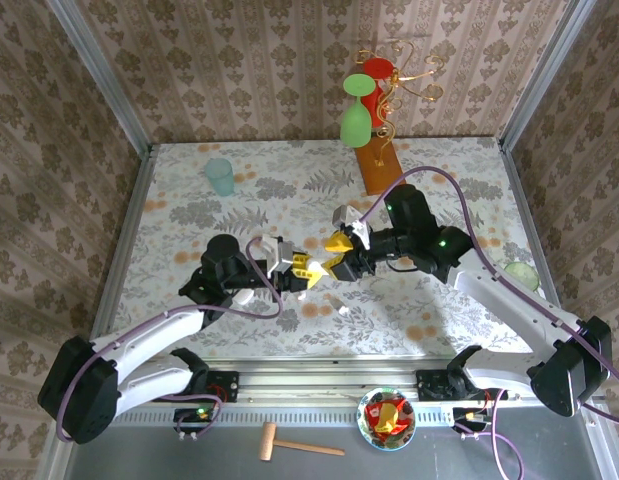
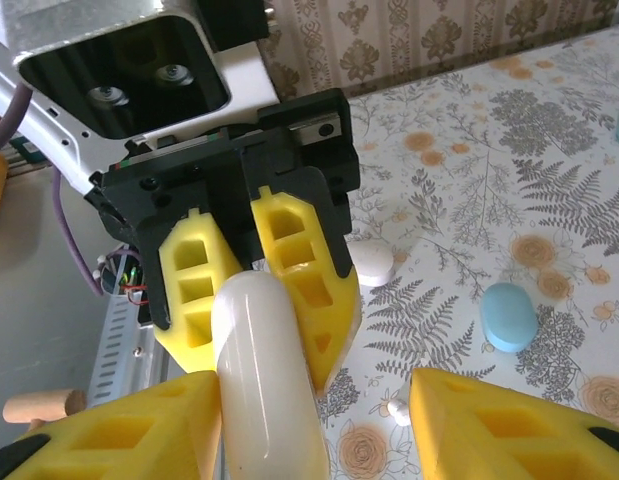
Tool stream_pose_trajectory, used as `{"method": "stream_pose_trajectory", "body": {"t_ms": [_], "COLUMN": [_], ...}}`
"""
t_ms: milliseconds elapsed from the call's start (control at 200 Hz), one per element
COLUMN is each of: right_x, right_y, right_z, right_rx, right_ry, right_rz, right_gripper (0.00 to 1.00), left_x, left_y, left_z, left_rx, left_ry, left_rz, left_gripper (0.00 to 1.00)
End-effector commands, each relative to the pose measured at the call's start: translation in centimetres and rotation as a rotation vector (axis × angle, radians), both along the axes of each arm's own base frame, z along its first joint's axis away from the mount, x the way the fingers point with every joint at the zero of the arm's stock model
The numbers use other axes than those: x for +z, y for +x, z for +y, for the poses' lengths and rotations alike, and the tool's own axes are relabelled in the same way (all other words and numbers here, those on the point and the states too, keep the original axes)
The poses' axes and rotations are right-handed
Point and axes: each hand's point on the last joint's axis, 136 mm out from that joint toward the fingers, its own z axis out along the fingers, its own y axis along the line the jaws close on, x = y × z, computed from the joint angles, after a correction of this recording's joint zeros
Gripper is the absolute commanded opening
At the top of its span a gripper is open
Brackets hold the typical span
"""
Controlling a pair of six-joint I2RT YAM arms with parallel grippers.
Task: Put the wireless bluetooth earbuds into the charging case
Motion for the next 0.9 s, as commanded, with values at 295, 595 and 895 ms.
{"method": "stream_pose_trajectory", "body": {"t_ms": [295, 595, 895], "right_x": [1.4, 1.0, 4.3], "right_y": [4.0, 4.8, 6.6], "right_z": [-1.0, -0.7, -2.0], "right_rx": [-0.21, -0.201, -0.325], "right_ry": [0.016, -0.014, 0.084], "right_rz": [0.017, 0.037, 0.007], "right_gripper": [0.53, 0.57, 0.78], "left_x": [0.4, 0.3, -0.2], "left_y": [-1.4, -1.3, 0.3], "left_z": [0.3, 0.3, 0.3], "left_rx": [-0.046, -0.036, 0.02], "left_ry": [-0.022, -0.025, -0.046], "left_rz": [-0.082, -0.093, -0.149], "left_gripper": [0.0, 0.0, 0.0]}}
